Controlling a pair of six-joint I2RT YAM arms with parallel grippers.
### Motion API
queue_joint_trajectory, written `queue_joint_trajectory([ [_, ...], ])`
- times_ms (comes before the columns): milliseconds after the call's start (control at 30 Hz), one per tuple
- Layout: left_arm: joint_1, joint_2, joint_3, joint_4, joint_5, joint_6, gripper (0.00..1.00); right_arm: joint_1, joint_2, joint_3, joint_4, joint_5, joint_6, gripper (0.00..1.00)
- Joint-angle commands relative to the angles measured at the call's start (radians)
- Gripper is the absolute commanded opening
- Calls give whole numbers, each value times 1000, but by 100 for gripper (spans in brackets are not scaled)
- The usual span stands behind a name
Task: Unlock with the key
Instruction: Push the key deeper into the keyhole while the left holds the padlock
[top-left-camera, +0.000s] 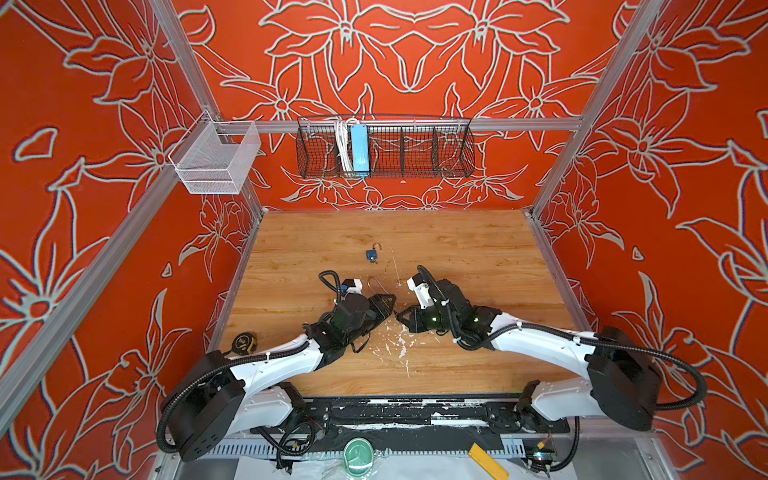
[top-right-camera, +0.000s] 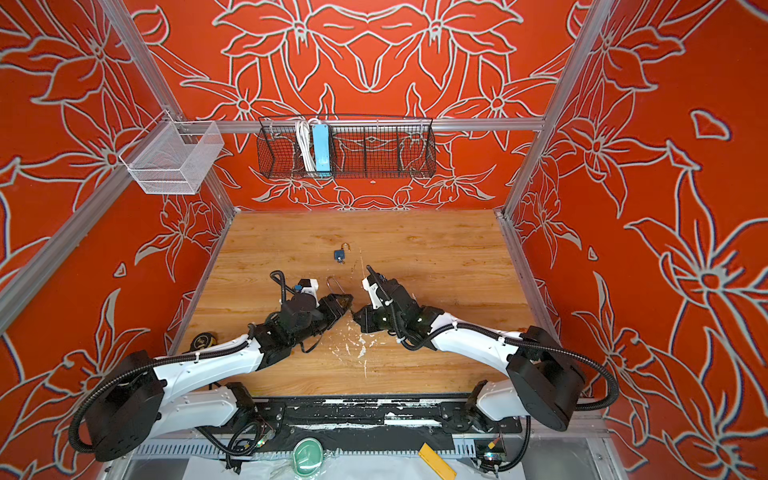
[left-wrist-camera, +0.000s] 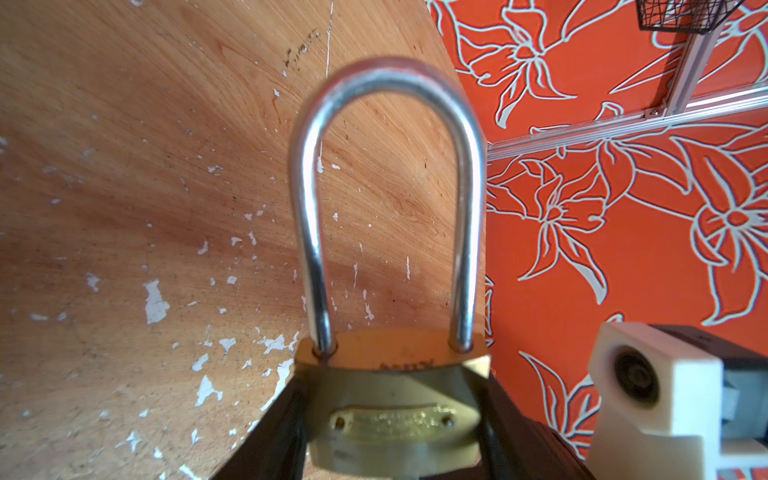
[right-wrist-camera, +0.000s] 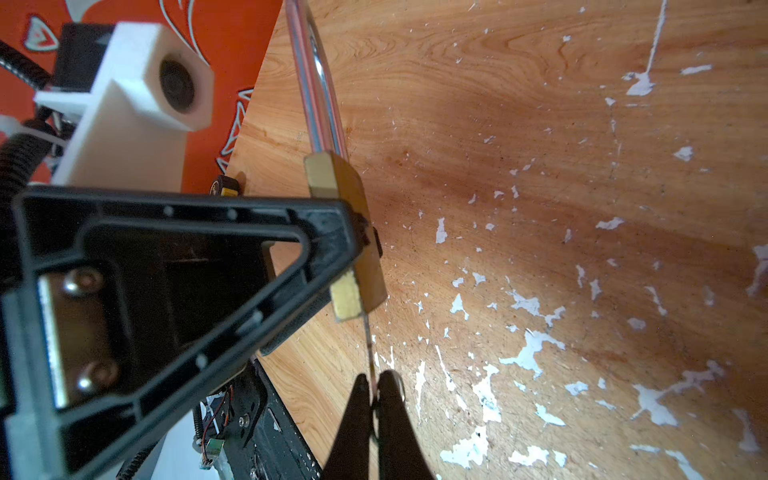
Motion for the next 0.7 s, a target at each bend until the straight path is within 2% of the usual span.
queue_joint_trajectory([
  [0,-27,7,27,23,45,9,0,-8,-11,68,109,18,-15,9],
  [333,-30,28,42,39,62,6,0,-8,0,72,121,15,-17,14],
  [500,-37,26,34,47,58,-10,0,-10,7,85,110,24,-29,11],
  [667,-37,5,8,55,21,-38,0,-10,2,89,81,18,-37,13],
])
